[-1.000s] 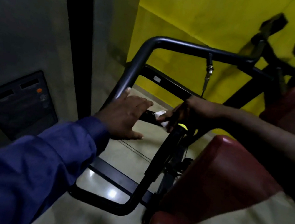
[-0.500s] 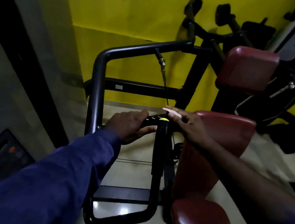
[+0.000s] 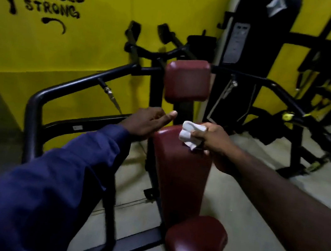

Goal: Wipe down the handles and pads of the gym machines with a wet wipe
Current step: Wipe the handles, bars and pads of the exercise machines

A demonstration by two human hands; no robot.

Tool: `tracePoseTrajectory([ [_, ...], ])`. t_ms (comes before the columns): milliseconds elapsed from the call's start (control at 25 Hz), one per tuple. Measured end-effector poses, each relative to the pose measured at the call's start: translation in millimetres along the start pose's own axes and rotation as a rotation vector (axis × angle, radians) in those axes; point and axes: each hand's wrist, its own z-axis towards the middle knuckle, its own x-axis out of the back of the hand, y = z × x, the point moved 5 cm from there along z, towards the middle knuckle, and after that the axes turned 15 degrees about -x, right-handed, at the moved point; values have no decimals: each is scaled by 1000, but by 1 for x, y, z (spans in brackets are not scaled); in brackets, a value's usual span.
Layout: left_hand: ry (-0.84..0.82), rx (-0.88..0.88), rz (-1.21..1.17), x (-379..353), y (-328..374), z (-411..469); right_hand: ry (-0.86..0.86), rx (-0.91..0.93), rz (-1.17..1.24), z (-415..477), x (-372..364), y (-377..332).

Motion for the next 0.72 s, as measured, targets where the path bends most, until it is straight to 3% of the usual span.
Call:
tracePoseTrajectory([
  [160,-83,-141,-6,-78,93,65,244,33,62,-60,142,12],
  [440,-120,-322,-113,-246,258,158,495,46,248,-146,404,83],
  [720,-147,-182,-134,-346,308,223,664,42,322,-150,553,112],
])
